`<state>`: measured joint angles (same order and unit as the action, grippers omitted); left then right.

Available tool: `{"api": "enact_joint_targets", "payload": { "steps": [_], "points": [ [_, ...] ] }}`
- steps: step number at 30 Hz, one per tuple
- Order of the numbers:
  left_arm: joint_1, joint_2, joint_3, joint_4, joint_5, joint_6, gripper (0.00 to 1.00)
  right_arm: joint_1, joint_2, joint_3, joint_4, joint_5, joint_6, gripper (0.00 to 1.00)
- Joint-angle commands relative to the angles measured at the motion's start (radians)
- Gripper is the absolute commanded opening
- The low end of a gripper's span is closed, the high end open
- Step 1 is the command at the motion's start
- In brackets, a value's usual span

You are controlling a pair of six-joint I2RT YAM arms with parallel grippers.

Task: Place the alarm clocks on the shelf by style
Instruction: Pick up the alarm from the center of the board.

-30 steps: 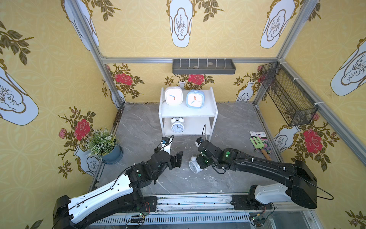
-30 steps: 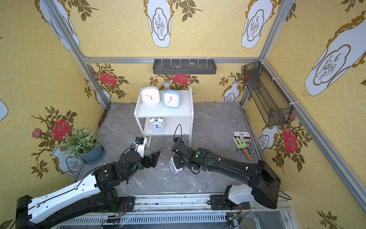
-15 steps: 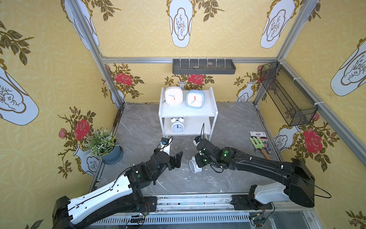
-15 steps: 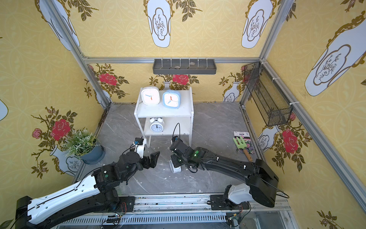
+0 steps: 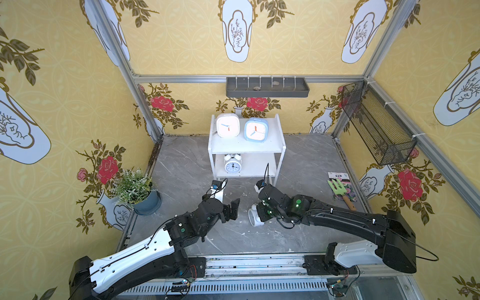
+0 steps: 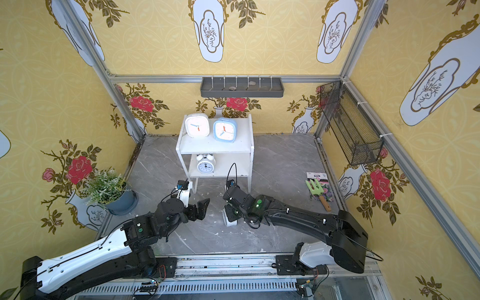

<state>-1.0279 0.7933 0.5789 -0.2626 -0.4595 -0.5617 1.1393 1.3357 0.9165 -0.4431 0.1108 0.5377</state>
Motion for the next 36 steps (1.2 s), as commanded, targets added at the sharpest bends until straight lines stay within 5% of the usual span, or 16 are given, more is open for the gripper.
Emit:
{"api": "enact_joint_targets", "payload": {
  "steps": [1,9,27,36],
  "points": [
    [0.001,-0.001,-0.002,0.022,0.007,-0.009,0.99,0.002,0.003,-0.005,-0.005,0.020,0.016,0.10],
    [0.003,0.007,-0.001,0.028,0.006,-0.006,0.99,0.002,0.007,0.007,-0.015,0.021,0.013,0.00],
    [0.004,-0.023,0.029,0.037,0.022,0.044,0.99,0.045,-0.153,0.122,-0.168,0.028,-0.076,0.00],
    [0.002,-0.097,0.053,0.108,0.172,0.152,0.99,0.039,-0.263,0.310,-0.248,-0.041,-0.184,0.00]
  ]
}}
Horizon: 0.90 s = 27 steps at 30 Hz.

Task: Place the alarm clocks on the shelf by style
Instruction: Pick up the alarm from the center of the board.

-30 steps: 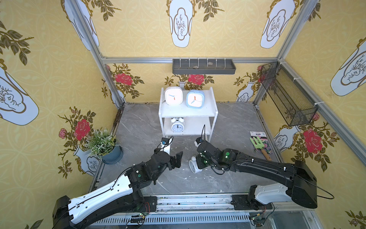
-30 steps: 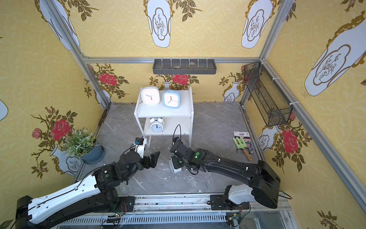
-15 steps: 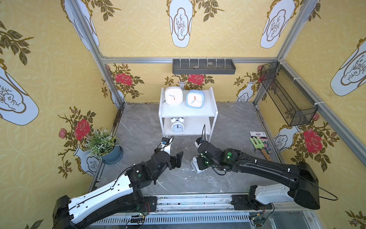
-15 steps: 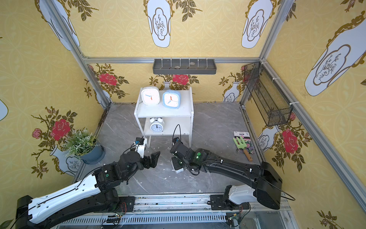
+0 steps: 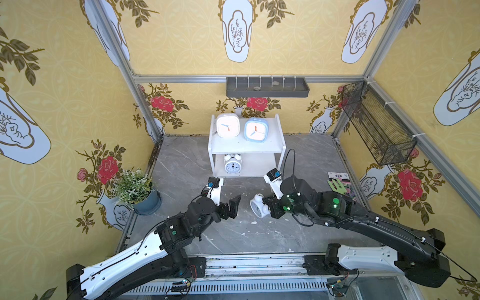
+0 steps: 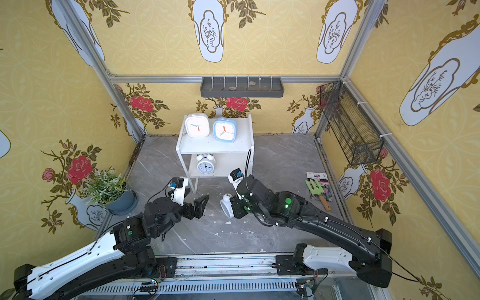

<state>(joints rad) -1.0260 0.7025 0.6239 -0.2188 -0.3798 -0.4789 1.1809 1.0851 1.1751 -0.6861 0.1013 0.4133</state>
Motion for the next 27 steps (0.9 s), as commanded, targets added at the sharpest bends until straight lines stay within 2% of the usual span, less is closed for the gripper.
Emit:
{"api": "enact_joint_targets", "payload": {
  "steps": [1,4,6,10,13,18,22,27],
  "points": [
    [0.001,-0.004,0.017,0.070,0.132,0.092,0.98,-0.006,-0.012,0.083,-0.018,-0.042,-0.072,0.00],
    [-0.021,0.014,0.047,0.094,0.227,0.162,0.99,-0.016,-0.011,0.159,-0.047,-0.076,-0.104,0.00],
    [-0.071,0.026,0.060,0.115,0.223,0.220,0.99,-0.022,-0.010,0.199,-0.062,-0.090,-0.120,0.00],
    [-0.186,0.040,0.076,0.169,0.147,0.353,0.99,-0.023,-0.007,0.261,-0.089,-0.091,-0.136,0.00],
    [-0.239,0.047,0.077,0.214,0.114,0.431,0.99,-0.023,-0.004,0.284,-0.096,-0.099,-0.141,0.00],
    [-0.295,0.093,0.089,0.274,0.036,0.531,0.99,-0.023,0.008,0.317,-0.108,-0.110,-0.143,0.00],
    [-0.333,0.148,0.095,0.348,-0.105,0.602,0.99,-0.021,0.015,0.332,-0.112,-0.115,-0.144,0.00],
    [-0.347,0.185,0.090,0.424,-0.157,0.638,0.99,-0.021,0.021,0.331,-0.105,-0.123,-0.141,0.00]
  ]
}}
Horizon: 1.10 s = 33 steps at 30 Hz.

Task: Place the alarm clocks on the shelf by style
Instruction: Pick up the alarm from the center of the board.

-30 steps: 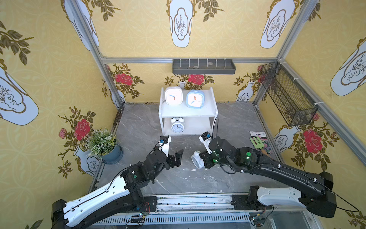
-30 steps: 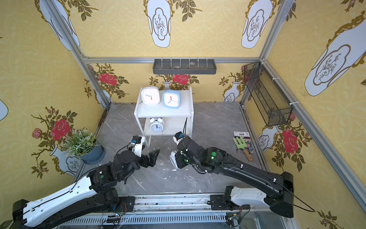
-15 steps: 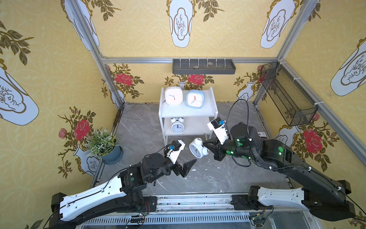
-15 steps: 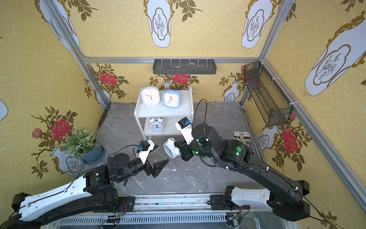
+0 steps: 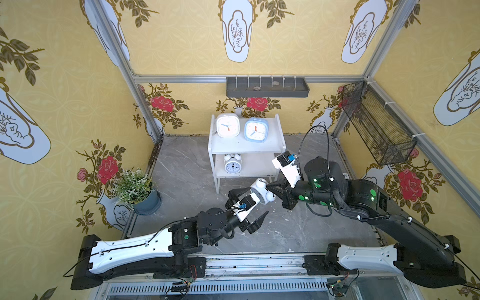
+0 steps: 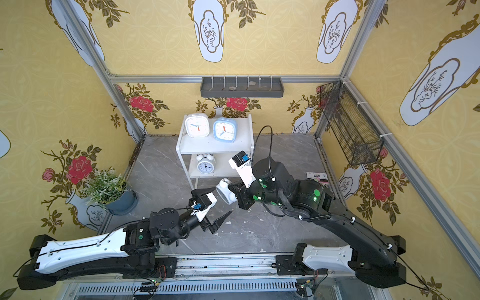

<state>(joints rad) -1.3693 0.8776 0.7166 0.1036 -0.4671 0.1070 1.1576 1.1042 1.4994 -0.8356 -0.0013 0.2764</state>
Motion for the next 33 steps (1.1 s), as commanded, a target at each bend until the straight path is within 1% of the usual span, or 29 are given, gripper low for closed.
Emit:
{"api": "enact_joint_targets", "payload": {
  "steps": [1,6,10,18,24,33],
  "points": [
    [-0.004,0.013,-0.005,0.114,-0.078,0.056,0.99,0.002,0.003,0.007,0.044,-0.022,-0.004,0.00],
    [-0.004,0.018,-0.022,0.156,-0.105,0.065,0.99,0.002,0.006,0.005,0.047,-0.029,-0.003,0.00],
    [-0.004,0.020,-0.032,0.155,-0.103,0.076,1.00,0.003,0.002,0.008,0.052,-0.035,-0.003,0.00],
    [-0.004,0.000,-0.058,0.154,-0.042,0.078,0.99,0.002,-0.001,0.020,0.060,-0.038,0.000,0.00],
    [-0.012,0.001,-0.065,0.156,-0.041,0.107,0.99,0.002,0.004,0.036,0.053,-0.037,0.010,0.00],
    [-0.013,0.006,-0.063,0.174,-0.073,0.129,0.99,0.002,0.012,0.045,0.042,-0.047,0.030,0.00]
  ]
}}
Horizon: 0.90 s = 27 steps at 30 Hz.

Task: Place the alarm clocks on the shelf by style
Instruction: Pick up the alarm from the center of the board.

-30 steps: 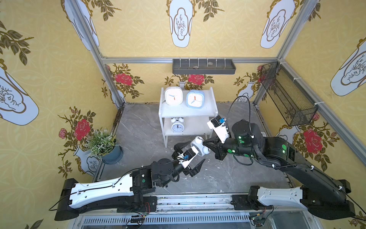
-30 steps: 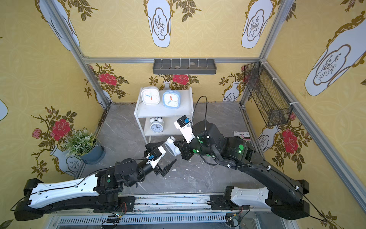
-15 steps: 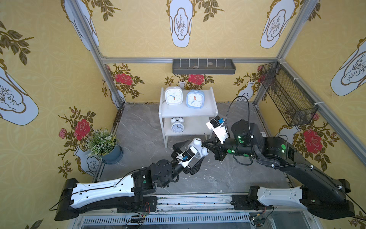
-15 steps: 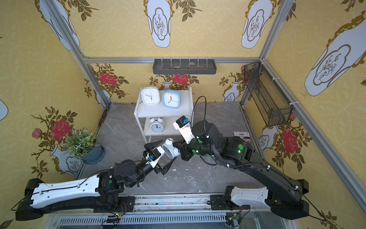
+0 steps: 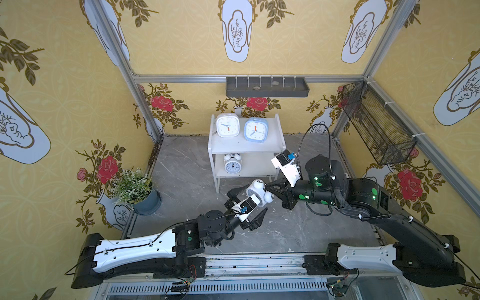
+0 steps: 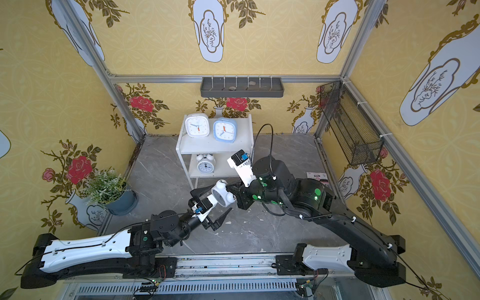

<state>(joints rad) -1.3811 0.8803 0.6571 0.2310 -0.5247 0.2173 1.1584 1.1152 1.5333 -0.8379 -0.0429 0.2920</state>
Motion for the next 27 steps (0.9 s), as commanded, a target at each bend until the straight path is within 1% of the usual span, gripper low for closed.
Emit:
{"api": "enact_joint_targets", "payload": {
  "steps": [1,9,13,16,18,23,27],
  "points": [
    [-0.001,0.003,-0.005,0.051,-0.015,0.021,0.99,0.001,0.002,0.014,0.046,-0.007,0.015,0.00],
    [-0.003,0.016,0.001,0.070,-0.017,0.041,0.99,0.000,0.011,0.011,0.059,-0.012,0.017,0.00],
    [-0.003,0.014,-0.004,0.086,-0.021,0.051,0.98,0.000,0.012,0.010,0.061,-0.012,0.021,0.00],
    [-0.003,0.012,-0.005,0.092,-0.020,0.055,0.93,-0.002,0.009,0.010,0.062,-0.012,0.022,0.00],
    [-0.003,0.012,-0.005,0.094,-0.013,0.055,0.87,-0.002,0.011,0.011,0.062,-0.014,0.024,0.00],
    [-0.003,0.021,0.001,0.092,-0.006,0.060,0.78,-0.002,0.009,0.006,0.069,-0.014,0.026,0.00],
    [-0.003,0.019,0.001,0.093,-0.001,0.061,0.74,-0.003,0.006,-0.001,0.073,-0.007,0.029,0.00]
  ]
}}
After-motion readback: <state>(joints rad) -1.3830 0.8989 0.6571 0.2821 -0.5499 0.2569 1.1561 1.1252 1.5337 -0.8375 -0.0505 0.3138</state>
